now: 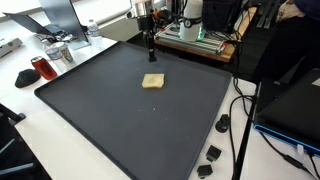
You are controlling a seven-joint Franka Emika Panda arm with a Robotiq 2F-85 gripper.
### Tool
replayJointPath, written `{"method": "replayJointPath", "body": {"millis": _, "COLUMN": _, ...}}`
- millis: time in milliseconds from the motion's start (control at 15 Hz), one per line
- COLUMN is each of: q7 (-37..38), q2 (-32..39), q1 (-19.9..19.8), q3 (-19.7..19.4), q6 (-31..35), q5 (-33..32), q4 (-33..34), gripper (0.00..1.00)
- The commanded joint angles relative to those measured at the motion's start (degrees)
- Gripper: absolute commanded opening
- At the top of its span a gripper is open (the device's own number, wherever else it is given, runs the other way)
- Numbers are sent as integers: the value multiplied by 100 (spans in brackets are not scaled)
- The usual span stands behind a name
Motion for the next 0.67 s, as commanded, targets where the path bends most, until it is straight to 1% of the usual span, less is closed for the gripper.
{"method": "replayJointPath", "body": {"millis": 0, "q7": 16, "q2": -34, "q1": 14, "q3": 116, "q6": 166, "q5": -586, "q4": -18, "gripper": 5}}
{"method": "replayJointPath", "body": {"millis": 200, "q7": -49, "q2": 40, "q1": 34, "q3": 252, "q6": 492, "q5": -1091, "q4": -7, "gripper": 5}}
{"method": "replayJointPath", "body": {"millis": 400, "q7": 128, "q2": 134, "q1": 32, "q3": 410, "q6": 855, "q5": -1669, "q4": -1, "gripper": 5}}
{"method": "replayJointPath", "body": {"millis": 600, "q7": 370, "q2": 170, "q1": 91, "q3": 587, "q6": 1003, "q5": -2147, "q4": -1, "gripper": 5}}
